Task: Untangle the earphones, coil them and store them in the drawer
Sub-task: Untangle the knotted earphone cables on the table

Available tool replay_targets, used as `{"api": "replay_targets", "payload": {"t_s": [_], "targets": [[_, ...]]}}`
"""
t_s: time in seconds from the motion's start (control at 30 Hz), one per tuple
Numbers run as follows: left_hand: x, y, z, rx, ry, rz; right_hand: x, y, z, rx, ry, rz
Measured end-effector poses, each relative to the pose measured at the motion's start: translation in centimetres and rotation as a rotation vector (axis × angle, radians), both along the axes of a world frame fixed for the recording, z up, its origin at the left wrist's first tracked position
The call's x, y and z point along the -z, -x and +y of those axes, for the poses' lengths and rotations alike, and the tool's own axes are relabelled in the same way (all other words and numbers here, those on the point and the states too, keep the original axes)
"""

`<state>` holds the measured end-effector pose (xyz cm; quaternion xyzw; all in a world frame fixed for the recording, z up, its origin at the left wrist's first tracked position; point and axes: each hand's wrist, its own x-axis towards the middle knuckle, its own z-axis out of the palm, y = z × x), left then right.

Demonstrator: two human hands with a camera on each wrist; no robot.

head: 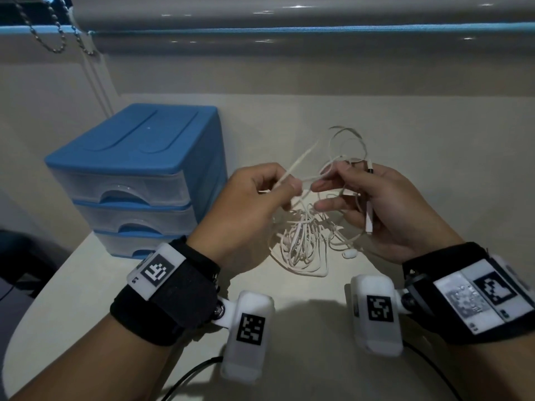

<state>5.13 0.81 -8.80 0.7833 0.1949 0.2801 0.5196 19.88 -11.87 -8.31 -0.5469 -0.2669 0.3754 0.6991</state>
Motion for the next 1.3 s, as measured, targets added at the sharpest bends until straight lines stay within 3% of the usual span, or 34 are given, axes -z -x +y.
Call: {"api": "replay_targets", "payload": {"t_s": [0.1, 0.23, 0.37, 0.47, 0.77, 0.9, 1.0, 1.3], "targets": [[-0.2, 0.0, 0.6, -0.157, 0.081, -0.101, 0.1, -0.3, -0.1, 0.076, 0.060, -0.069], [-0.4, 0.0, 0.8, -0.230, 0.201, -0.245, 0.3, -0.7, -0.2, 0.145, 0.081, -0.113], [-0.4, -0.2, 0.6, -0.243, 0.177, -0.215, 0.4, -0.9, -0.4, 0.199, 0.118, -0.229], [-0.2, -0.2, 0.8, -0.249, 0.162, -0.173, 0.3, -0.9, -0.5, 0.123, 0.127, -0.205], [0.0, -0.4, 1.1, -0.275, 0.151, -0.168, 0.9, -0.7, -0.5, -0.093, 0.255, -0.529], [0.0, -0.3, 1.1, -0.266, 0.139, -0.162, 1.4, -1.1, -0.4, -0.170, 0.297, -0.553], [0.1, -0.2, 1.2, -0.253, 0.118, -0.150, 1.5, -1.1, -0.5, -0.197, 0.267, -0.563], [-0.2, 0.2, 0.6, -0.071, -0.171, -0.069, 0.3, -0.1, -0.7, -0.082, -0.004, -0.707]]}}
